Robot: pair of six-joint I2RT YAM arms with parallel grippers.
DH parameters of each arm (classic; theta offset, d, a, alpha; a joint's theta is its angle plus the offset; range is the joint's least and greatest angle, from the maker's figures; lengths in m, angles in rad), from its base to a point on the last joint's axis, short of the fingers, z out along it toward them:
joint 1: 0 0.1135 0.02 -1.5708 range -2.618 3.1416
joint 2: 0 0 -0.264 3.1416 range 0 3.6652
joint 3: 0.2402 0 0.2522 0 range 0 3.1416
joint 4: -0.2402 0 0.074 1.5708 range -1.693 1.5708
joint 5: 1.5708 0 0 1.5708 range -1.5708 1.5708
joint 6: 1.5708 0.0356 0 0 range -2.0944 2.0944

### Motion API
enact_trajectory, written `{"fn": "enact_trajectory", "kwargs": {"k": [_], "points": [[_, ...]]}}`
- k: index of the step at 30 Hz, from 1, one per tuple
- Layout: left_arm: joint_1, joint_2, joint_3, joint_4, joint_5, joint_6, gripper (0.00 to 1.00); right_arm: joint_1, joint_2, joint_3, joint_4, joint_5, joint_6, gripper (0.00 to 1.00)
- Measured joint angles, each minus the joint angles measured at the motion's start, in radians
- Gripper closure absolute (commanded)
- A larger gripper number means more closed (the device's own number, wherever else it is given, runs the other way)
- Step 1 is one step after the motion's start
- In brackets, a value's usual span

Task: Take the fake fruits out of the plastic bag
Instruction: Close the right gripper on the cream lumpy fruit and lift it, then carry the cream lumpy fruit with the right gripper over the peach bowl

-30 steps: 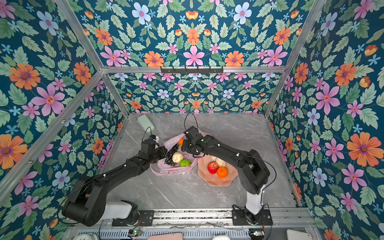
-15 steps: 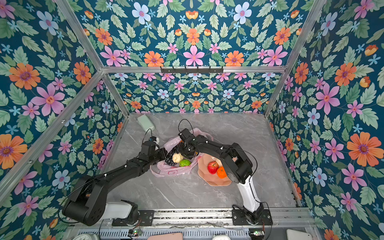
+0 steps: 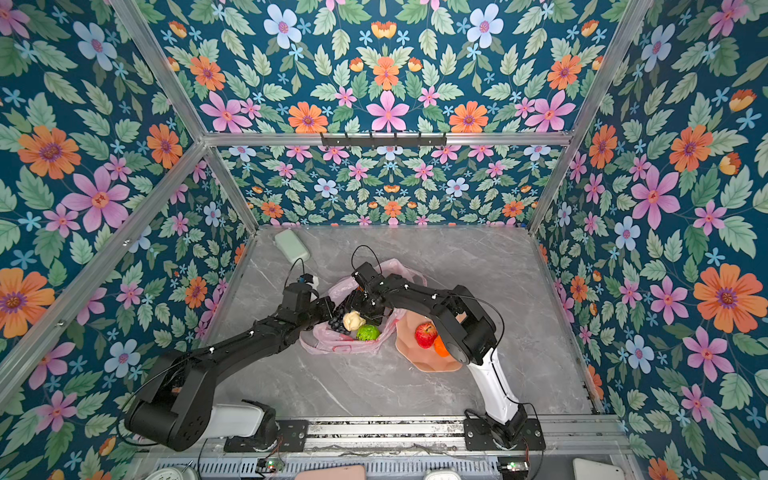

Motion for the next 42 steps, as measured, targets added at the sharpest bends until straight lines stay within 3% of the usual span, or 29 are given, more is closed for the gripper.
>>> {"fn": "enact_trajectory", "kwargs": {"k": [4, 11, 23, 35, 42], "points": [[0.000, 0.002, 0.000, 0.001, 0.000, 0.000, 1.00, 0.000, 0.017, 0.010, 0.020, -0.022, 0.006, 0.24], [0.000, 0.002, 0.000, 0.000, 0.000, -0.008, 1.00, -0.001, 0.027, 0.027, 0.031, -0.023, 0.011, 0.37], [0.000, 0.000, -0.003, 0.000, 0.000, -0.010, 1.00, -0.002, -0.041, -0.003, 0.035, 0.038, -0.037, 0.40], [0.000, 0.000, -0.002, 0.000, -0.003, -0.010, 1.00, 0.029, -0.243, -0.070, -0.050, 0.288, -0.218, 0.43], [0.000, 0.001, 0.006, -0.001, -0.004, -0.010, 1.00, 0.079, -0.449, -0.233, -0.078, 0.493, -0.320, 0.45]]}}
